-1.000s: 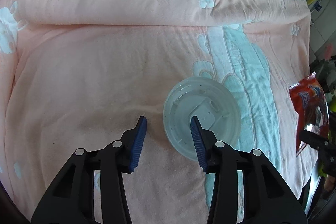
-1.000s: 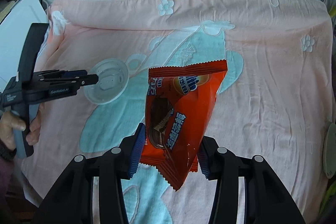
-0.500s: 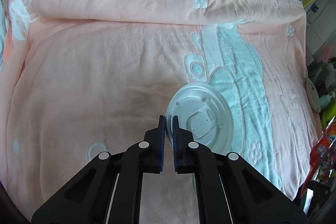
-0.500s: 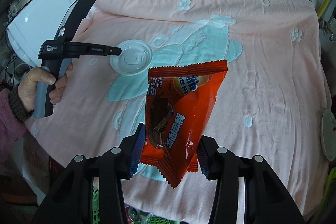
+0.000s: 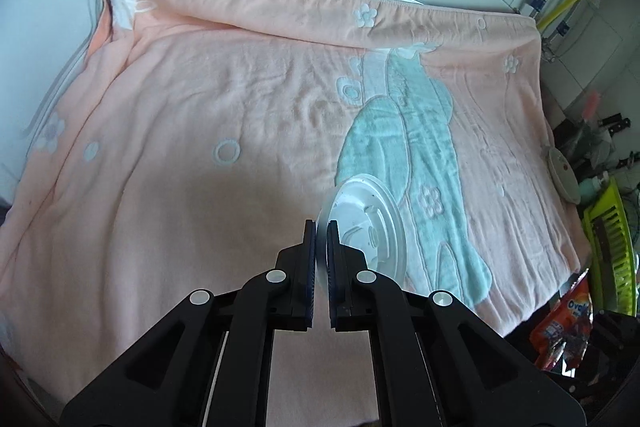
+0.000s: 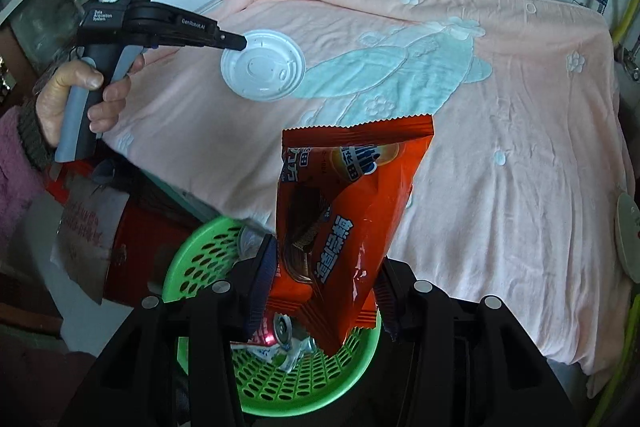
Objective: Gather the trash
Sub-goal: 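Carry the wrapper over the basket and open the right gripper while the left gripper carries the lid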
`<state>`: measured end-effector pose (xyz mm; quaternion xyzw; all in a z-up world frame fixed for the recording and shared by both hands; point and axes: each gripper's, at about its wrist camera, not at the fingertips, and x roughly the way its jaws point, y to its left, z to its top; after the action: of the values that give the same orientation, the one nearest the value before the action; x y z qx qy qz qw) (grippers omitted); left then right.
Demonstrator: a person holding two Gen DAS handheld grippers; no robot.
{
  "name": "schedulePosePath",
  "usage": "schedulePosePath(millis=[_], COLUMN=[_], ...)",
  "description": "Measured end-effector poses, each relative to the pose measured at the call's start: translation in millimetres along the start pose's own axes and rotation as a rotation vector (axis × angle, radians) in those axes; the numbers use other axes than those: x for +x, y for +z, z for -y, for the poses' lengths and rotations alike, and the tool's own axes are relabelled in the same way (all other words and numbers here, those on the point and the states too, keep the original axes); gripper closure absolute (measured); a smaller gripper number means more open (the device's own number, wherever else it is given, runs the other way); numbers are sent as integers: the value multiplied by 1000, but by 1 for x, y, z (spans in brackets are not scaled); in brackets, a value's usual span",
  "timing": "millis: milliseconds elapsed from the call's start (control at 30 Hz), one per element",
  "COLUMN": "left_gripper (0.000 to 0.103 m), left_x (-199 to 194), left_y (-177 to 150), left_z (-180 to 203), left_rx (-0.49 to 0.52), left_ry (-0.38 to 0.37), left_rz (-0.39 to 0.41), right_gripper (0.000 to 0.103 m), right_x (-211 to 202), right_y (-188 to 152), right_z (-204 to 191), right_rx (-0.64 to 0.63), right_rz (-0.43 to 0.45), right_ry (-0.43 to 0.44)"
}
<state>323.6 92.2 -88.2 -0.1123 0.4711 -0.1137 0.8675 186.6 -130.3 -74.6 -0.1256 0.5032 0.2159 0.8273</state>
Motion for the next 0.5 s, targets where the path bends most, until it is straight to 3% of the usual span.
schedulePosePath(millis=[300, 500], left_gripper=[99, 99], left_x=[-85, -118], left_y=[-67, -106], left_z=[25, 45], left_rx=[22, 58], left_ry=[-51, -85], left_rz=[90, 116], right_gripper=[54, 32], right_x=[-2, -5], right_y=[-52, -65], right_z=[-25, -29], right_rx=[-58, -63], right_rz=[-58, -46], right_ry=[20, 4])
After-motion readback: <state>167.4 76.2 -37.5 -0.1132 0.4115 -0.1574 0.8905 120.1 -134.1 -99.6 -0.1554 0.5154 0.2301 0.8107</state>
